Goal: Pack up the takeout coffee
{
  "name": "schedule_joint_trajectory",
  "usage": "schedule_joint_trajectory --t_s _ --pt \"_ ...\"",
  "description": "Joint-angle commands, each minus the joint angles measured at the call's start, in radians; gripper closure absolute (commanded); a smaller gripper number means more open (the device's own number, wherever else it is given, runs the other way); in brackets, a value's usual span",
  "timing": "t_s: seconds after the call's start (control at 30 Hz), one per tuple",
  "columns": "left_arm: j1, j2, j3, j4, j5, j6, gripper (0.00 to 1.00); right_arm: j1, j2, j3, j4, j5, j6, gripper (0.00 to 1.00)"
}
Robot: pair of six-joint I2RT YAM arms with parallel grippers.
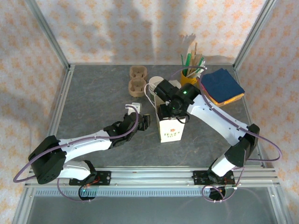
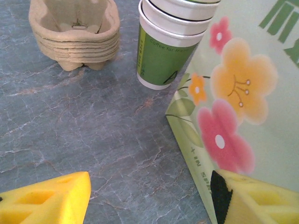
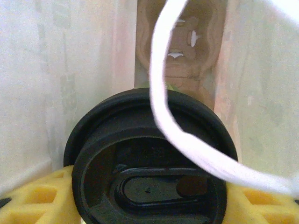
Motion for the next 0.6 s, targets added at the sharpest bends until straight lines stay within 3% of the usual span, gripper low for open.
schedule_joint_trajectory --t_s 0.0,0.57 --pt "0.004 0.003 -0.012 0.046 0.003 0.017 0.29 0.005 -0.023 -0.022 -0.017 0.017 0.013 0.55" --pt "0.003 0.045 -0.007 0.064 0.009 0.022 0.29 -0.027 0.087 0.156 -0.014 0.066 0.038 0.55"
